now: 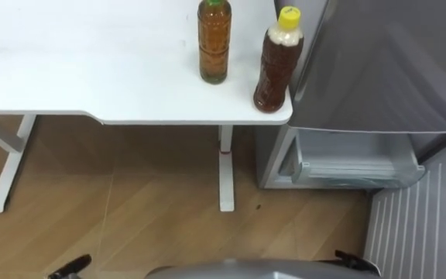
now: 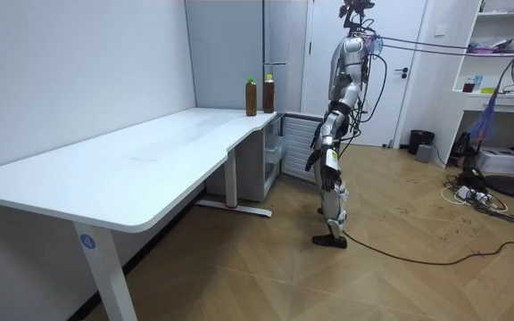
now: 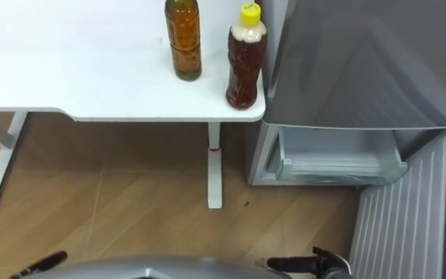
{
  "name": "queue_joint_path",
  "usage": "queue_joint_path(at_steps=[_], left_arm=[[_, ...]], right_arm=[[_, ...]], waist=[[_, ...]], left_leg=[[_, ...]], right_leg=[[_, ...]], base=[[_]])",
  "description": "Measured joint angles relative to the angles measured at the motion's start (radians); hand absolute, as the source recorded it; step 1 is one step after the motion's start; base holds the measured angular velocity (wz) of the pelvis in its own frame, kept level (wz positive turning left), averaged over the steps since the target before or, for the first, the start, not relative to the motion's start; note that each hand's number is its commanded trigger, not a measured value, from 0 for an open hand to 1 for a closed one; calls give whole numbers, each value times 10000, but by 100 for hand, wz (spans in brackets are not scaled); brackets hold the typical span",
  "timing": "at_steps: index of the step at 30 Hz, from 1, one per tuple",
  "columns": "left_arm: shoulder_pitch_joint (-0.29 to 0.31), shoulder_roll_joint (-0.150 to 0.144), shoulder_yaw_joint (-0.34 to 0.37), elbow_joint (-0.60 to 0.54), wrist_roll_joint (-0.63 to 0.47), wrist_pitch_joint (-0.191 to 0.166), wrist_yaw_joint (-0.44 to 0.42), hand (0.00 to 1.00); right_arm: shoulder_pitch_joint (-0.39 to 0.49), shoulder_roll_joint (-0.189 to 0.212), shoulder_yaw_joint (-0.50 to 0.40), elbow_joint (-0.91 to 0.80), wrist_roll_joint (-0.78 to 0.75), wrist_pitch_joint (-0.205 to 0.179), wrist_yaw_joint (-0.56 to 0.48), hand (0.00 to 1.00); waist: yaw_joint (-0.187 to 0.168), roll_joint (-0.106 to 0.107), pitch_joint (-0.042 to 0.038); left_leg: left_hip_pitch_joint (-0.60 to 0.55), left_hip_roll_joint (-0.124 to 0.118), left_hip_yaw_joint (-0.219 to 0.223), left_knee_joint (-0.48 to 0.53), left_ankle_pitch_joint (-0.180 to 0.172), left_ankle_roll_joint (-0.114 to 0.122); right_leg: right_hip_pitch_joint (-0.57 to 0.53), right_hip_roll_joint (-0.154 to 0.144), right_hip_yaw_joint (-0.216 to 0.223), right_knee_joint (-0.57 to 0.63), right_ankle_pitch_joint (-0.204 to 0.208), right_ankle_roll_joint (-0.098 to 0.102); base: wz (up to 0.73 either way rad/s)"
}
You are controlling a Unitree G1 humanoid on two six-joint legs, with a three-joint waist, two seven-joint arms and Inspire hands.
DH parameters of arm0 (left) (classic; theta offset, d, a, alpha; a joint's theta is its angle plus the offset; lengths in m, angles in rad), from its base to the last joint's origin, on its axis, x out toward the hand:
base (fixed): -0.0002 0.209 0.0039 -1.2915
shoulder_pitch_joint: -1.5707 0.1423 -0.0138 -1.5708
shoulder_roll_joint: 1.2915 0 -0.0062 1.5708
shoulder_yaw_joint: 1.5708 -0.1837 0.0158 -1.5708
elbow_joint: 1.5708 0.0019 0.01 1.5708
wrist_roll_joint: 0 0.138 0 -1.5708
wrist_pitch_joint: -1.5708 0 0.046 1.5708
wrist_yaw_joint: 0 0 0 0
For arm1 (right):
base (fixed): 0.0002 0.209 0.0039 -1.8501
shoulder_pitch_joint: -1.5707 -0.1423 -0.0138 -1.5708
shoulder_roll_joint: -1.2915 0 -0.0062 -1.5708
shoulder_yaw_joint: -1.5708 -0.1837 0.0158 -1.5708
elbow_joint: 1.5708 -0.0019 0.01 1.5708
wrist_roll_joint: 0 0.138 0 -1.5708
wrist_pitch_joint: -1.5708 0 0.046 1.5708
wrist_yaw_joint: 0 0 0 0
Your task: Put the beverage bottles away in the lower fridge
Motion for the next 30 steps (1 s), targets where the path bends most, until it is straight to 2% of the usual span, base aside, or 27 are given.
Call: queue_joint_path(at_steps=[2, 6, 12, 14, 16, 18, 20, 25, 28, 30], left_arm=[[22, 2, -20, -1011, -248, -328, 457, 0], [7, 4, -50, -2985, -67, -970, 1412, 0], [-136, 24, -29, -5150, 95, -1469, 2133, 0], [-133, 32, 41, -5902, 675, -1507, 2191, 0], [-136, 68, 45, -6735, 1235, -1754, 2242, 0], [-232, 312, 40, -7490, 2145, -1867, 2113, 0], [-252, 447, 10, -8075, 2503, -1898, 1825, 0], [-242, 487, -41, -9675, 3307, -1875, 798, 0], [-442, 528, -124, -10578, 4273, -1850, 291, 0], [-768, 623, -286, -11125, 4906, -1841, -249, 0]], right_arm=[[9, -15, -1, -124, -250, -43, -3, 0], [50, -196, 1, -176, -671, -196, -14, 0], [194, -235, -42, -171, -777, -519, -53, 0], [230, -232, -158, -111, -948, -603, -43, 0], [236, -233, -233, -89, -971, -666, -21, 0], [259, -233, -244, 37, -960, -825, -7, 0], [253, -234, -244, 148, -955, -929, 4, 0], [203, -243, -532, 330, -967, -1015, 330, 0], [160, -261, -649, 583, -861, -1163, 424, 0], [160, -279, -710, 586, -854, -1209, 437, 0]], waist=[[-11, 6, -3], [5, 103, -4], [0, 218, 0], [2, 228, -6], [-13, 217, -2], [-22, 200, 20], [-23, 187, 33], [-175, 174, 47], [-290, 186, 52], [-300, 208, 109]], left_leg=[[-14, -19, -126, 31, 1, 1], [-22, -47, -224, -5, -2, 11], [35, -53, -273, -33, -1, 13], [38, -63, -313, -31, 0, 15], [51, -79, -400, -24, 1, 17], [51, -92, -492, -21, 3, 19], [36, -100, -488, -22, 3, 19], [-20, -106, -551, -24, 0, 23], [-122, -112, -555, 94, 1, 24], [-168, -112, -529, 157, 1, 24]], right_leg=[[-18, 0, -46, -1, 0, 0], [-40, 1, 21, 1, 0, 0], [-47, 6, 24, -21, 0, -1], [-25, 8, 56, -13, 0, -1], [-18, 7, 52, -15, 0, -1], [-16, 8, 63, -31, 0, -1], [-29, 5, 62, -40, -1, 1], [-40, 7, -2, -66, -14, 2], [-32, 7, -29, -54, -13, 1], [-42, 5, -51, -58, -13, 0]], base=[[4], [-4], [0], [-2], [0], [0], [0], [3], [5], [2]])
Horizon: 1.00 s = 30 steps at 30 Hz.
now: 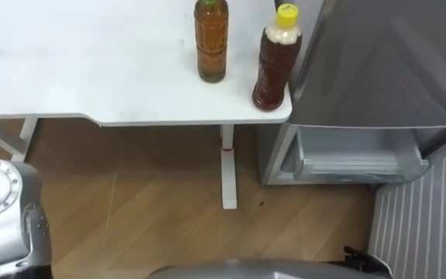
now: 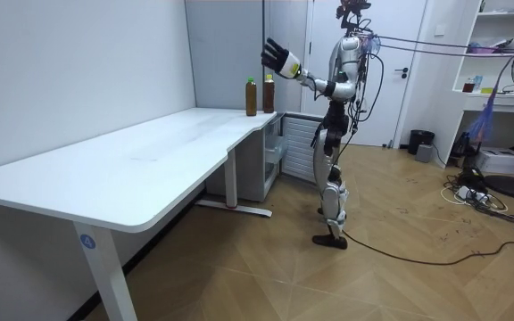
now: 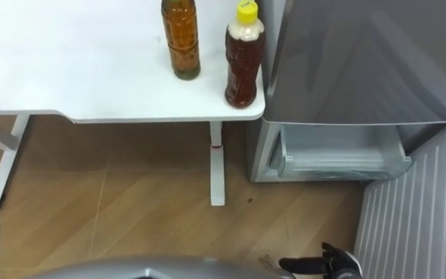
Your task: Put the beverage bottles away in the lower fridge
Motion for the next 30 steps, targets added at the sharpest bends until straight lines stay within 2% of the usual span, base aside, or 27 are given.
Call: queue_joint_path(at_steps=[4, 8, 10, 12, 17, 21, 25, 27, 30], left_arm=[[-257, 183, -291, -201, 286, 10, -954, 0], [-249, 187, -999, -565, -471, 234, -2151, 0], [-263, 190, -1209, -600, -849, 260, -2695, 0], [-380, 190, -1417, -599, -1175, 444, -3350, 0], [-614, 188, -1753, -599, -1574, 683, -4509, 0], [-702, 188, -1908, -599, -1615, 1051, -5349, 0], [-729, 187, -2139, -600, -1605, 1119, -6108, 0], [-801, 187, -2226, -601, -1588, 1208, -6550, 0], [-986, 187, -2282, -602, -1592, 1265, -6911, 0]], right_arm=[[0, -105, -68, 33, -7, -64, 95, 0], [-105, -220, -63, 27, -20, -49, 363, 0], [-206, -215, -64, 31, -27, -27, 456, 0], [-300, -203, -72, 49, -65, 1, 584, 0], [-349, -100, -75, 37, -94, 102, 639, 0], [-366, -18, -77, -58, -113, 163, 659, 0], [-351, -65, -93, -41, -114, 156, 660, 0], [-359, -156, -90, -25, -123, 133, 660, 0], [-359, -255, -87, 27, -125, 104, 660, 0]], waist=[[-30, 53, 33], [-147, 94, 8], [-330, 61, 15], [-546, -20, 18], [-724, -172, 11], [-811, -257, -20], [-821, -169, -24], [-829, -47, 4], [-820, 94, -1]], left_leg=[[0, 0, 15, 5, 0, 0], [-50, 1, 9, 6, 0, 0], [-138, 0, 4, 12, 2, 2], [-152, 0, 19, 50, 3, 3], [-158, 11, 223, 118, 4, 4], [-259, 17, 341, 116, 3, 4], [-305, 19, 341, 120, 3, 4], [-301, 21, 341, 119, 3, 4], [-295, 24, 341, 117, 3, 5]], right_leg=[[3, -3, 15, -6, -3, -1], [-157, -4, -11, 10, -15, -3], [-175, -5, -22, 18, -15, -3], [-187, -5, -3, 36, -15, -4], [-279, -5, 111, 49, -13, -6], [-365, -5, 166, 62, -7, -13], [-393, -5, 164, 74, 4, -25], [-400, -4, 164, 89, 5, -26], [-411, -2, 162, 121, 5, -26]], base=[[0], [0], [0], [0], [-7], [-3], [0], [0], [0]])
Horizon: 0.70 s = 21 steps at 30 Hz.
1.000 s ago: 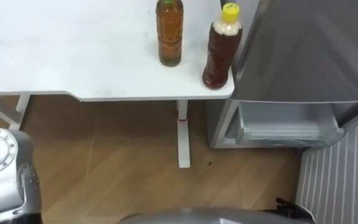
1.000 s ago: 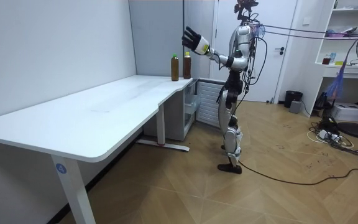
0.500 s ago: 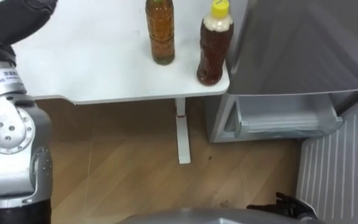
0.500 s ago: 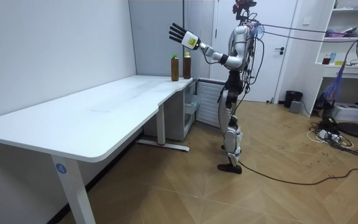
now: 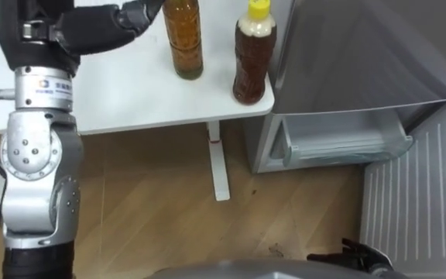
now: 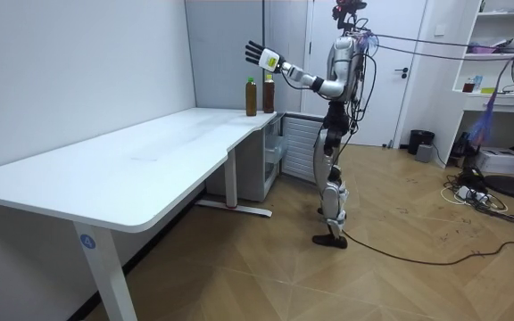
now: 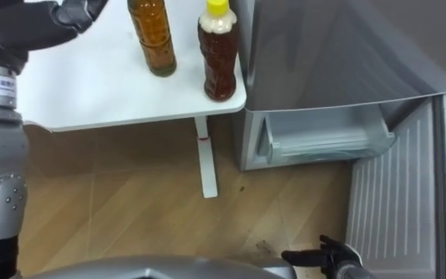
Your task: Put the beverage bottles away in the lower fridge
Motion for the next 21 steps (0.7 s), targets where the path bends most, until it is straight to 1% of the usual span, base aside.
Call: queue_joint_path(at_steps=[4, 5, 6, 10, 12, 16, 21], left_arm=[[-127, -9, -151, -165, 6, -3, -378, 0], [-140, -16, -238, -164, 7, -1, -512, 0], [-141, -16, -293, -163, 2, 2, -686, 0], [-140, -16, -596, -163, -6, 39, -1043, 0], [-139, -25, -658, -162, -7, 122, -1279, 0], [-137, -25, -769, -134, 5, 239, -1519, 0], [-108, -28, -1174, -117, 3, 697, -1936, 0]], right_arm=[[-47, -14, 0, 174, 0, -84, -2, 0], [-104, -14, -3, 291, 0, -106, -6, 0], [-212, -19, 6, 383, 0, -153, -5, 0], [-320, -41, 18, 567, 2, -151, 0, 0], [-346, -40, 18, 588, 2, -143, 8, 0], [-452, -39, 14, 775, 0, -29, 10, 0], [-487, -33, 17, 785, 0, 83, 3, 0]], waist=[[-46, 36, -5], [-45, 38, 2], [-58, 38, 25], [-77, 26, 61], [-88, -2, 81], [-139, 9, 73], [-194, 2, 82]], left_leg=[[3, 0, -2, 4, 0, 0], [5, 0, -2, 1, 0, 0], [4, 2, -2, -3, 0, 0], [0, 1, -11, -23, -1, 1], [-7, 2, -20, -38, -1, 1], [0, 1, -21, -36, -1, 1], [34, 1, -11, -14, 0, 2]], right_leg=[[5, 0, 4, 15, 0, 0], [6, 0, 12, 27, 0, 0], [8, 1, 21, 51, -1, 1], [10, 1, 24, 57, -3, 3], [-1, 4, 27, 52, -7, 7], [3, 5, 26, 45, -10, 12], [2, 12, 59, 44, -10, 12]], base=[[0], [0], [0], [0], [0], [0], [0]])
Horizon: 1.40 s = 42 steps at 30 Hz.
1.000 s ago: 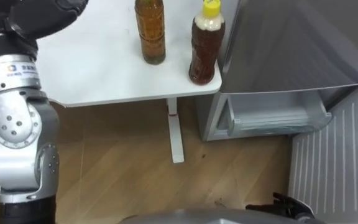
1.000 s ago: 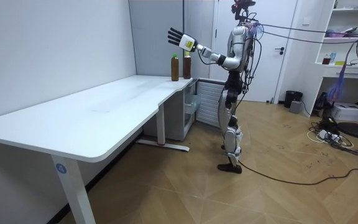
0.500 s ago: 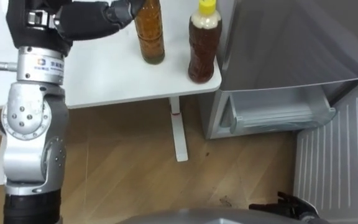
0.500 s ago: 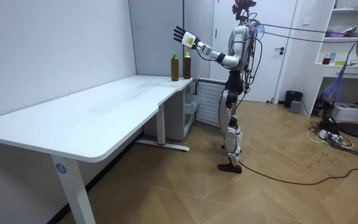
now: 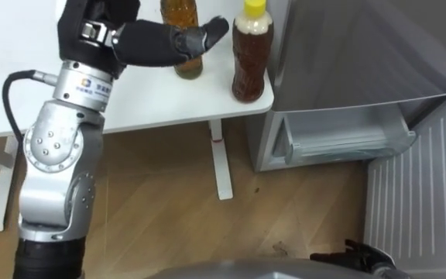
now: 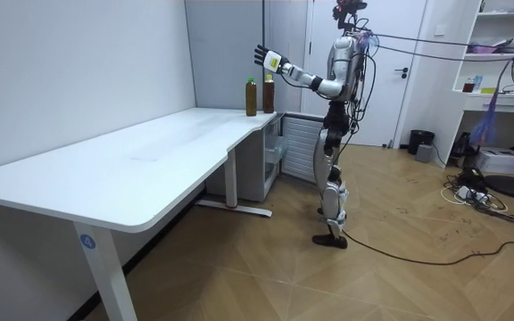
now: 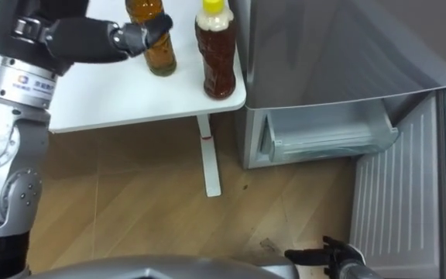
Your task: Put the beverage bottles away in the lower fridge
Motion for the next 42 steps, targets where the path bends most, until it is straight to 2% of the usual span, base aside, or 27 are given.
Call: queue_joint_path(at_steps=[8, 19, 27, 30, 38, 42], left_arm=[[-1, -207, -75, 19, -76, 617, -660, 0], [2, -312, -485, 380, -315, 1039, -1340, 0], [60, -405, -612, 894, -602, 1042, -1479, 0], [126, -407, -613, 959, -606, 1043, -1456, 0], [218, -562, -669, 1990, -606, 1092, -1232, 0], [218, -609, -736, 2066, -609, 1127, -1067, 0]], right_arm=[[-81, 3, 12, -53, -2, 217, -34, 0], [-74, 26, 211, -156, 1, 335, -323, 0], [88, 66, 397, -182, -18, 442, -438, 0], [183, 80, 397, -248, -20, 560, -449, 0], [195, 86, 414, -251, -650, 877, -554, 0], [209, 83, 595, -262, -982, 1075, -587, 0]], waist=[[-40, -7, -5], [-57, -7, -17], [-48, -160, -65], [-48, -197, -55], [-36, -188, -61], [-33, -189, -61]], left_leg=[[-79, 1, 202, 5, 0, 1], [-72, 2, 285, 21, 0, 1], [-68, 3, 303, 33, 0, 1], [-54, 3, 305, 39, 0, 1], [-64, 3, 320, 45, 0, 1], [-35, 3, 398, 44, 0, 1]], right_leg=[[-144, 0, 143, 11, 0, 0], [-160, 0, 203, 31, 0, -1], [-140, 0, 197, 54, 0, -1], [-143, 0, 200, 62, 0, -1], [-163, 4, 210, 62, -1, -1], [-185, 3, 264, 62, -2, -1]], base=[[-5], [-1], [0], [0], [0], [-2]])
